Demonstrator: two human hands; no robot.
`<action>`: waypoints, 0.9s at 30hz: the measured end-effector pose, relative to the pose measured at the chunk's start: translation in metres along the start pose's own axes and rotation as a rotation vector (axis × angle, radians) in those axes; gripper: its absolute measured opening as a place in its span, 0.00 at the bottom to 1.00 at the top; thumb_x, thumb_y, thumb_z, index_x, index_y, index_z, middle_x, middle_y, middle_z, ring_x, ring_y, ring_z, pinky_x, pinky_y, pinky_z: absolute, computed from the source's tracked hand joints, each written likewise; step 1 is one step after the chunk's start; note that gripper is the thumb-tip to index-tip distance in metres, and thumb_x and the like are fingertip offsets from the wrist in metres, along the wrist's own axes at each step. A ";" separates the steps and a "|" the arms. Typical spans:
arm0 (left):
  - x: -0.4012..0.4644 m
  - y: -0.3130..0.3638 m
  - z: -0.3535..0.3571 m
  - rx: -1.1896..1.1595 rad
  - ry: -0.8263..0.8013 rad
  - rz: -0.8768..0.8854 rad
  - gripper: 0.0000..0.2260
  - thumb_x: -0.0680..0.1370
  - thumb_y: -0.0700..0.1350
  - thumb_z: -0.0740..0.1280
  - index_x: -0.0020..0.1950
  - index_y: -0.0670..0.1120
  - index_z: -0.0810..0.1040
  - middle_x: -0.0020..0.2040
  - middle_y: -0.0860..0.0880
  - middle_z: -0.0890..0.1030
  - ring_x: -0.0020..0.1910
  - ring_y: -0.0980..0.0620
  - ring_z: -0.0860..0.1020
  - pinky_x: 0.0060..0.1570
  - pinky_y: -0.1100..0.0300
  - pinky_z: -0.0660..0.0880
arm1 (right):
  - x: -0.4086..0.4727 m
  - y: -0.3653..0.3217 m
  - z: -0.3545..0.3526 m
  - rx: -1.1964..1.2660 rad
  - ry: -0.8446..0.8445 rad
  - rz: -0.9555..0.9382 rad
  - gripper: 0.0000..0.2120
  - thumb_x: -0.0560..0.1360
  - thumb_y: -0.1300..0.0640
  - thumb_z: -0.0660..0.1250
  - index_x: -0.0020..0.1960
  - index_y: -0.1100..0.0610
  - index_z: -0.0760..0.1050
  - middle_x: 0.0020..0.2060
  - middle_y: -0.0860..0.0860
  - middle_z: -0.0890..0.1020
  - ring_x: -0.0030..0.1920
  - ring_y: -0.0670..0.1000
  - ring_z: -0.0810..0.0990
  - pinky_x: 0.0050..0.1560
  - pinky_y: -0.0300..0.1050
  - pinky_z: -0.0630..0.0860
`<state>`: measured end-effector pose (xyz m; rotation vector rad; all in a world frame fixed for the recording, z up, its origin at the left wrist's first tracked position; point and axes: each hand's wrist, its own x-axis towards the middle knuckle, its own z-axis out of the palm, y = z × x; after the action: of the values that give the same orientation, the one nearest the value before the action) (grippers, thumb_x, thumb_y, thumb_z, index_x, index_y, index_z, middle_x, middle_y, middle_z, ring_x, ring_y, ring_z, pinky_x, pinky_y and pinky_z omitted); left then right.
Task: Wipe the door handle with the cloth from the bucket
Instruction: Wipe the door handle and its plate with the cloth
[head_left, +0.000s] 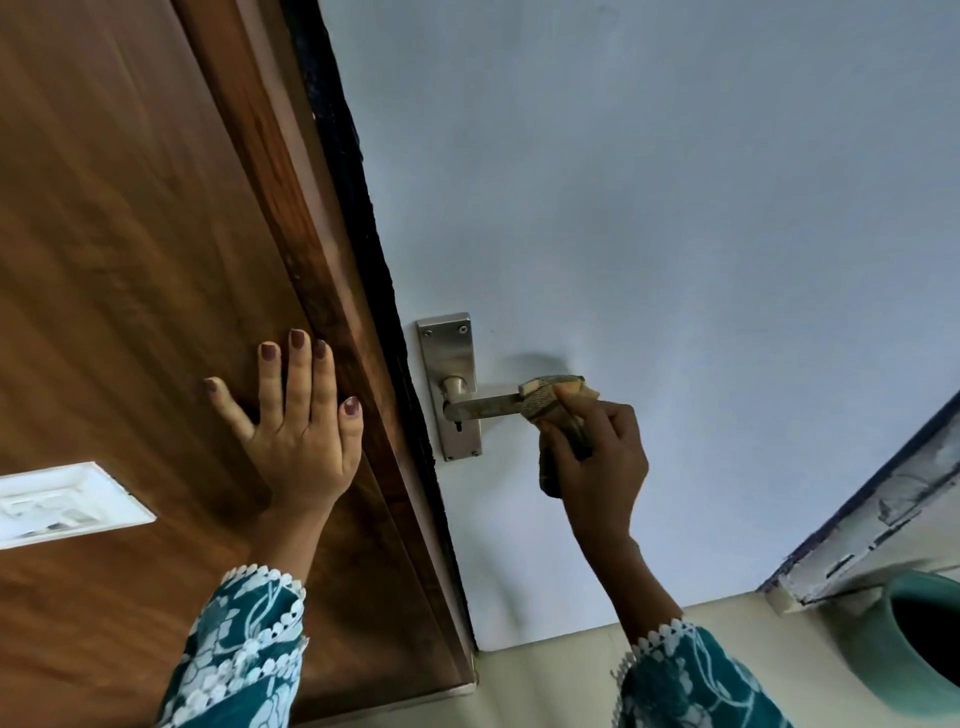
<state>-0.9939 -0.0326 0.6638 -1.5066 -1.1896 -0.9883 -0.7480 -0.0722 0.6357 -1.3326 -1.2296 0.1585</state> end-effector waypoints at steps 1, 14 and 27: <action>0.000 0.001 0.000 0.003 0.007 -0.002 0.23 0.82 0.49 0.49 0.76 0.43 0.56 0.76 0.46 0.58 0.77 0.50 0.48 0.71 0.41 0.40 | -0.001 -0.001 0.004 -0.030 -0.001 -0.009 0.19 0.66 0.66 0.75 0.56 0.56 0.80 0.46 0.53 0.77 0.43 0.38 0.75 0.40 0.20 0.68; -0.002 -0.001 -0.001 -0.022 -0.015 -0.014 0.24 0.82 0.49 0.49 0.77 0.44 0.53 0.79 0.53 0.46 0.77 0.51 0.47 0.71 0.40 0.38 | 0.002 -0.003 0.000 -0.046 -0.053 -0.047 0.20 0.66 0.65 0.75 0.56 0.54 0.80 0.46 0.52 0.77 0.44 0.47 0.76 0.47 0.17 0.65; -0.001 -0.001 -0.002 -0.025 -0.039 -0.011 0.24 0.82 0.50 0.49 0.77 0.46 0.51 0.79 0.54 0.44 0.77 0.51 0.46 0.71 0.40 0.38 | -0.030 -0.036 0.047 0.062 -0.175 -0.099 0.15 0.69 0.60 0.74 0.55 0.56 0.80 0.48 0.53 0.79 0.49 0.48 0.78 0.48 0.36 0.76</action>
<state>-0.9952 -0.0344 0.6634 -1.5472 -1.2179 -0.9886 -0.8142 -0.0753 0.6359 -1.2208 -1.4238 0.2453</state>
